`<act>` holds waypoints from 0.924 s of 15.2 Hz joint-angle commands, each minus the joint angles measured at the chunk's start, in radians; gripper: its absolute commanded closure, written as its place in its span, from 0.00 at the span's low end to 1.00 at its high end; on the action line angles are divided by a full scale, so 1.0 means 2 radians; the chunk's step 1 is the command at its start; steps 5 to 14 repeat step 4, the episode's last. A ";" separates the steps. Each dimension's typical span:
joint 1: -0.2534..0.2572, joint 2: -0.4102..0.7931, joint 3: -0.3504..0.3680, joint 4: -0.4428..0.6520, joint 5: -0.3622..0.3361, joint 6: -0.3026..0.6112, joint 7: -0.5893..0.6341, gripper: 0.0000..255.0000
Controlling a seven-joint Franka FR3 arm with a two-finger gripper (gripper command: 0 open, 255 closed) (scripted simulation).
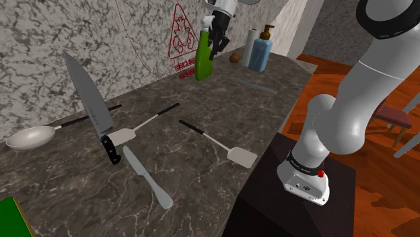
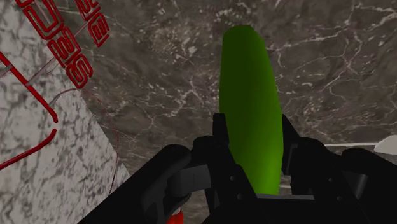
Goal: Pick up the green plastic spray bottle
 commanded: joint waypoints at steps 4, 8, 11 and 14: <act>0.000 0.002 -0.001 0.022 0.000 -0.019 0.007 1.00; 0.000 0.002 -0.001 0.022 0.000 -0.019 0.007 1.00; 0.000 0.002 -0.001 0.022 0.000 -0.019 0.007 1.00; 0.000 0.002 -0.001 0.022 0.000 -0.019 0.007 1.00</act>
